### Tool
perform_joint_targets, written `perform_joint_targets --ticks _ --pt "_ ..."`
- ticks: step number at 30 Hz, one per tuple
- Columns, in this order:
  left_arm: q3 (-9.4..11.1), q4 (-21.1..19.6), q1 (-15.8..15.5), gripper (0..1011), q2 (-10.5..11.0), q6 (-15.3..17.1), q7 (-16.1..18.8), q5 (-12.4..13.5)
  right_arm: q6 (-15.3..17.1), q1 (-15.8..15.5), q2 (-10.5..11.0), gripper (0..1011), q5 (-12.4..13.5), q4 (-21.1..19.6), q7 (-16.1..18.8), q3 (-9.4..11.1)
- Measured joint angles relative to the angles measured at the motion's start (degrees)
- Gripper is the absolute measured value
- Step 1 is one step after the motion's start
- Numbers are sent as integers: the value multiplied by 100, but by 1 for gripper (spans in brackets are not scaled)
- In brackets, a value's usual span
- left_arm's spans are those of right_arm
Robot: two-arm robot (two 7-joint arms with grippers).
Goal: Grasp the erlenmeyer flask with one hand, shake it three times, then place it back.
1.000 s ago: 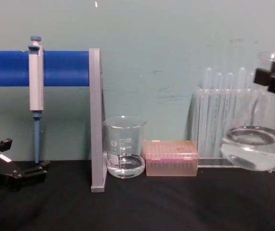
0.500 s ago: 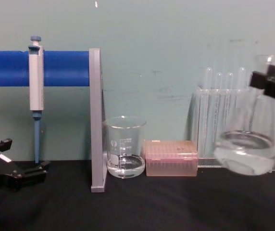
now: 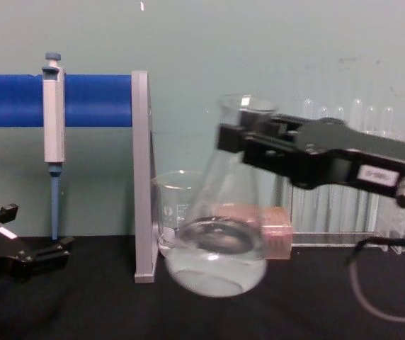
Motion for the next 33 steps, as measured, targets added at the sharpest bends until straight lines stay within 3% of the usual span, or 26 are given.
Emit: perform_joint_targets --ticks 6,11,19,25,29,33 --pt "0 0 0 1001 0 0 0 0 19 270 -143 449 81 135 372 -374" --pt "0 0 0 1001 0 0 0 0 19 365 -186 449 129 188 494 -544" --pt "0 0 0 1001 0 0 0 0 -35 406 -133 448 193 194 418 -603" --pt "0 0 0 1001 0 0 0 0 -134 310 32 448 224 99 99 -418" --pt "0 0 0 1001 0 0 0 0 -193 168 179 448 225 -1 -177 -185" --pt "0 0 0 1001 0 0 0 0 -245 -84 386 449 217 -161 -551 181"
